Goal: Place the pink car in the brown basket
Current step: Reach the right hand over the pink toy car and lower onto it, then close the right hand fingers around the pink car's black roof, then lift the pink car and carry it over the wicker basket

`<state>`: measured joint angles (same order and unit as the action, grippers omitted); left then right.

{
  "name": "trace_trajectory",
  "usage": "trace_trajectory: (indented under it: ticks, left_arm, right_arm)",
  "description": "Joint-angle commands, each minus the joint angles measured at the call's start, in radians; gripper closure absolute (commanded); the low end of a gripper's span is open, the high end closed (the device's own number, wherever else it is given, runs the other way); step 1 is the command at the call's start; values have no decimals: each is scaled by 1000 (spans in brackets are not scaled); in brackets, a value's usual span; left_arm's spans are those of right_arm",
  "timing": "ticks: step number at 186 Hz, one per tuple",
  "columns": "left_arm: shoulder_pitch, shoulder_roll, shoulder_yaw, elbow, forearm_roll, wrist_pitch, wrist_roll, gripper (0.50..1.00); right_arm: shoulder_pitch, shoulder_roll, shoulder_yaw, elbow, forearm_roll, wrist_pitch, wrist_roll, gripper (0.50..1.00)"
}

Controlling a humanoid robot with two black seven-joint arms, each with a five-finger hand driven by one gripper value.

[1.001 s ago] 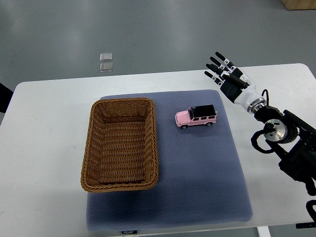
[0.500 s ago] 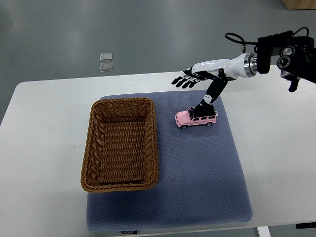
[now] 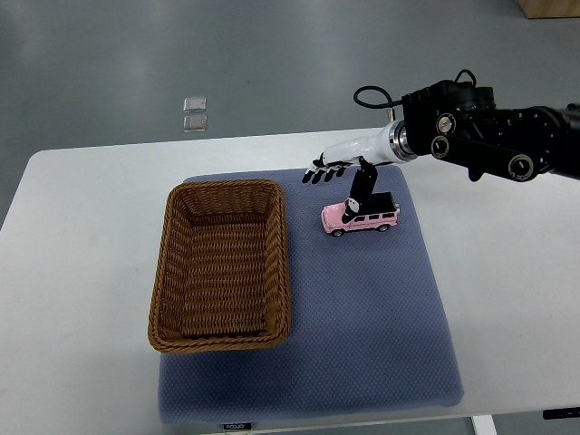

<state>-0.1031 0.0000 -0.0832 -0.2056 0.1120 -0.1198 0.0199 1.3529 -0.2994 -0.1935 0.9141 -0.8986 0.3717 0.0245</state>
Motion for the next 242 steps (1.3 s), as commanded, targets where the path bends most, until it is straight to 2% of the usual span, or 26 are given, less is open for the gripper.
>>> trace_trajectory:
  ticks: [1,34,104,124,137,153,162,178,210,242]
  left_arm:
    - [0,0,0,0,0,0,0,500]
    - [0,0,0,6,0,0,0,500]
    - [0,0,-1,8,0,0,2,500]
    - [0,0,-1,9,0,0,2,500]
    - [0,0,-3,9,0,0,2,500]
    - [0,0,-3,9,0,0,2,500]
    - [0,0,-3,9,0,0,2,500]
    - [0,0,-3,11,0,2,2,500]
    - [0,0,-4,11,0,3,2,500]
    - [0,0,-4,11,0,3,2,500]
  right_arm:
    - [-46,2,2,-20,-6,-36,2,591]
    - [-77,0,0,-47,-13,-74,2,599]
    - [-118,3,-4,-75,-28,-86,2,634]
    - [-123,3,-6,-80,-54,-99,2,715]
    - [-133,5,-6,-89,-72,-100,0,813]
    - [-144,6,-6,-98,-91,-103,0,867]
    - [-150,6,-4,-101,-106,-114,0,928]
    - [-146,6,-4,-101,-115,-128,2,1000]
    - [-94,-23,3,-95,-102,-114,2,1000]
    - [3,-96,14,-18,-88,-79,3,1000]
